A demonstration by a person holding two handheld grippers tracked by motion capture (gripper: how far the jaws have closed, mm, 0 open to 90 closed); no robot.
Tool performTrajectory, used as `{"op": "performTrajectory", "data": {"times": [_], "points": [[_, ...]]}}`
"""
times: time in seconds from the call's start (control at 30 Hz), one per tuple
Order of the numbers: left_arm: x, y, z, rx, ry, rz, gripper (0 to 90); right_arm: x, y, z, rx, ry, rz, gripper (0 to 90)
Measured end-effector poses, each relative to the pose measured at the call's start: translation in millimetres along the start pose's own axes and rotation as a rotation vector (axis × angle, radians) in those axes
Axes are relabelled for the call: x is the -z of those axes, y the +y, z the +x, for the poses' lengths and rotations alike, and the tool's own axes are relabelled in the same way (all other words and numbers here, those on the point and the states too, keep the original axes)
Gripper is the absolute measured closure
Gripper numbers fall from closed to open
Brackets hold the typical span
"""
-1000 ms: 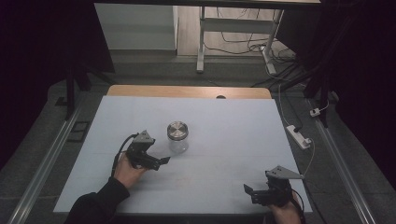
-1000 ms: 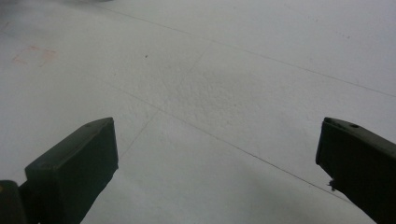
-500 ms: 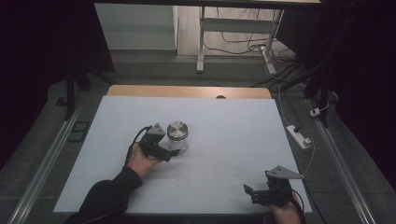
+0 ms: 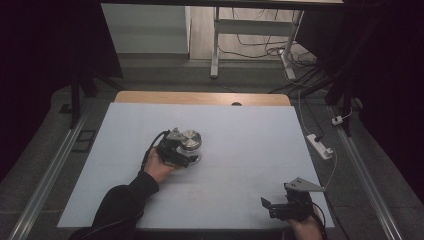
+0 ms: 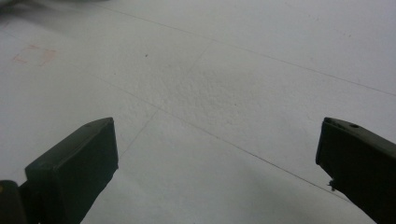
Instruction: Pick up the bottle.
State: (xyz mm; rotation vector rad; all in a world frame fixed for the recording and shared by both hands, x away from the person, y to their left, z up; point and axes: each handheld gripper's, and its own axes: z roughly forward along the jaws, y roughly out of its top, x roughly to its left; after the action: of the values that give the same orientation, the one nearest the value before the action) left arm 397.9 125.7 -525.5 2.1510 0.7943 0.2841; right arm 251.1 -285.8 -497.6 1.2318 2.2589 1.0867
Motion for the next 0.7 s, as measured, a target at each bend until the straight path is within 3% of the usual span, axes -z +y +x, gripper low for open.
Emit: {"op": "performTrajectory", "data": {"times": [0.27,0.33,0.7], "points": [[-1.6,2.5,-0.3,-0.019,-0.022,-0.003,11.4,-0.1,0.1,0.2,0.0,-0.001,0.002,0.0],[-1.3,2.1,-2.0,-0.023,-0.015,-0.008,15.0,0.0,0.0,0.0,0.0,-0.001,0.001,0.0],[-1.1,3.2,-6.5,-0.012,0.016,-0.006,15.6,0.2,0.0,0.0,0.0,0.002,-0.001,0.0]]}}
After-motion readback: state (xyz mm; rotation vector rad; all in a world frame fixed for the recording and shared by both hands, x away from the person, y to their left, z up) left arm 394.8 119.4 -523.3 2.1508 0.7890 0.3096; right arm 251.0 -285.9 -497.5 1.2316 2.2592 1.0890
